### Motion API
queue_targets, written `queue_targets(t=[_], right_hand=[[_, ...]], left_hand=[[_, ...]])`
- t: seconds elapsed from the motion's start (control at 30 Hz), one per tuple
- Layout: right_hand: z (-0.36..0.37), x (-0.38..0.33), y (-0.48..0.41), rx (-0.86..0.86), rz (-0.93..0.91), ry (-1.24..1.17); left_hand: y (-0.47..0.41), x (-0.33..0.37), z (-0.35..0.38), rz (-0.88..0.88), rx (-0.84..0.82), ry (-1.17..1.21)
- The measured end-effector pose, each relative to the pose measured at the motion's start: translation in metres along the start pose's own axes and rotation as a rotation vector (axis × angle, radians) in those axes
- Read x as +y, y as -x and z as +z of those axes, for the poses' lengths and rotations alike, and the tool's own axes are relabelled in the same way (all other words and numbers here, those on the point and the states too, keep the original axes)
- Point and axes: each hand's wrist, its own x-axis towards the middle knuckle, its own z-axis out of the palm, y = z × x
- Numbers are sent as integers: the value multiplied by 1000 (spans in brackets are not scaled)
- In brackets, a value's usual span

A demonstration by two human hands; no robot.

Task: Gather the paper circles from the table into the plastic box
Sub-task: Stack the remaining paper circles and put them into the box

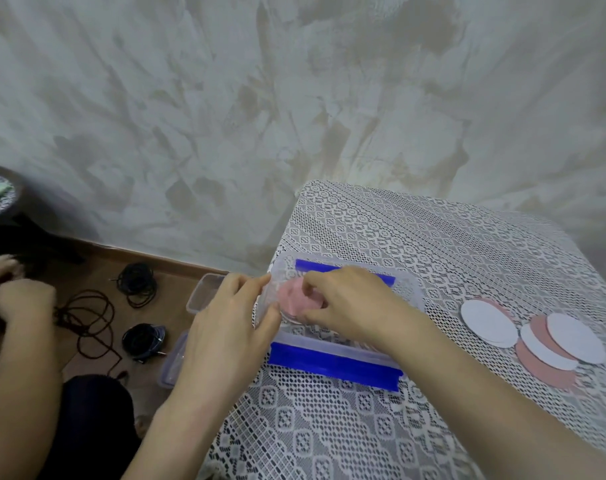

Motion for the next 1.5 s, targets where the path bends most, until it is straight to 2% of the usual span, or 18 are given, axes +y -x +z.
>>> queue_targets(t=[0.23, 0.43, 0.6, 1.03, 1.13, 1.33, 1.5], right_hand=[[-19, 1, 22, 212, 53, -10], [-43, 27, 62, 259, 116, 122], [-60, 57, 109, 261, 192, 151], [-51, 149, 208, 184, 460, 119], [-38, 171, 223, 162, 515, 69], [7, 203, 231, 151, 547, -72], [26, 202, 239, 165, 549, -135]], left_hand=[[-16, 22, -4, 82, 27, -143], [-33, 58, 5, 292, -56, -279], [-35, 104, 21, 427, -94, -397], [-14, 227, 116, 566, -268, -420], [-12, 238, 149, 566, -315, -424], [-3, 234, 201, 557, -271, -393], [16, 226, 187, 558, -231, -367]])
